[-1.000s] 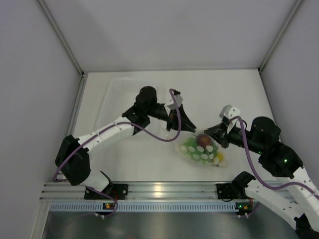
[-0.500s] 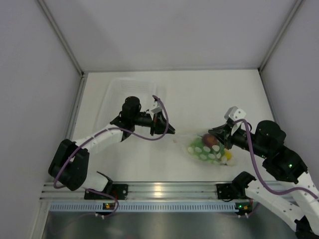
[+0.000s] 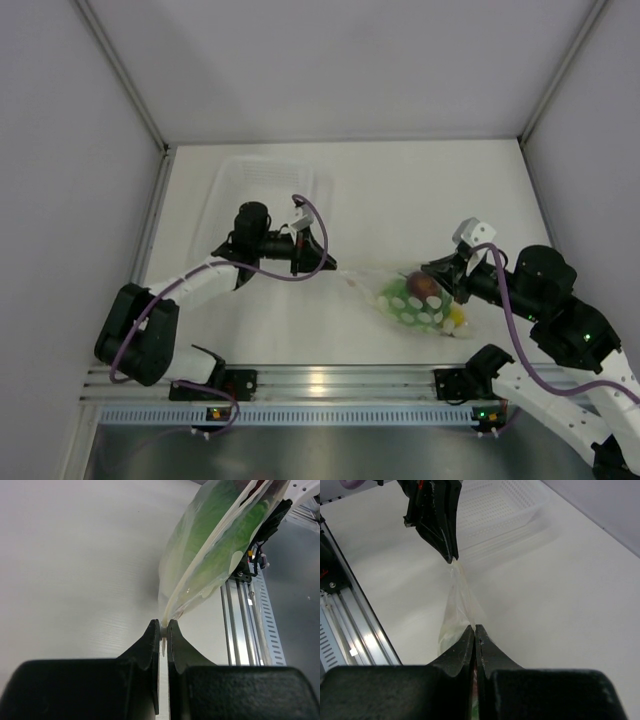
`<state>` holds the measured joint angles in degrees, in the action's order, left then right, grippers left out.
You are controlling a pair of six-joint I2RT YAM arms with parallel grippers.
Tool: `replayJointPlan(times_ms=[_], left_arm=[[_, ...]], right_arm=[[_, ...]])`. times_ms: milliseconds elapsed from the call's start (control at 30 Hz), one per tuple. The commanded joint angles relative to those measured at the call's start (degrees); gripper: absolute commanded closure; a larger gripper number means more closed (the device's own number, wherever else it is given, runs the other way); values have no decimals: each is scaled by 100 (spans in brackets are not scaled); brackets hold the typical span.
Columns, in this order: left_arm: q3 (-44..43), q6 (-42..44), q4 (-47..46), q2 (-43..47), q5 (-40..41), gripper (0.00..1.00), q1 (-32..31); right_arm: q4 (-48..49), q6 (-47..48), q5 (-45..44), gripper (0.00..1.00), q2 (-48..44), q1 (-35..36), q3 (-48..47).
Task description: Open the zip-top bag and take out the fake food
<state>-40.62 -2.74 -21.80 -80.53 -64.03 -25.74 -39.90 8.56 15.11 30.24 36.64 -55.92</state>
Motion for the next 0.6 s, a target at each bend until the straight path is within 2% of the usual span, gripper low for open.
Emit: replayJointPlan(times_ms=[0, 200, 267, 333, 367, 467, 567], left_arm=[[107, 186, -10, 441, 101, 100, 95], [55, 494, 440, 758, 312, 98, 113], [-59, 301, 440, 741, 77, 79, 113], [-314, 13, 440, 723, -83, 68, 104], [-393, -24, 440, 749, -153, 53, 95], [-622, -51, 449, 1039, -171, 37, 25], [-894, -25, 440, 1276, -14, 31, -124]], right_arm=[[228, 76, 27, 100, -106, 27, -323], [254, 58, 298, 100, -97, 27, -305], [316, 50, 737, 100, -88, 27, -279], [395, 67, 1001, 100, -80, 18, -244], [395, 93, 1011, 100, -71, 27, -235], [343, 137, 993, 100, -9, 27, -174], [378, 137, 1204, 100, 26, 27, -77]])
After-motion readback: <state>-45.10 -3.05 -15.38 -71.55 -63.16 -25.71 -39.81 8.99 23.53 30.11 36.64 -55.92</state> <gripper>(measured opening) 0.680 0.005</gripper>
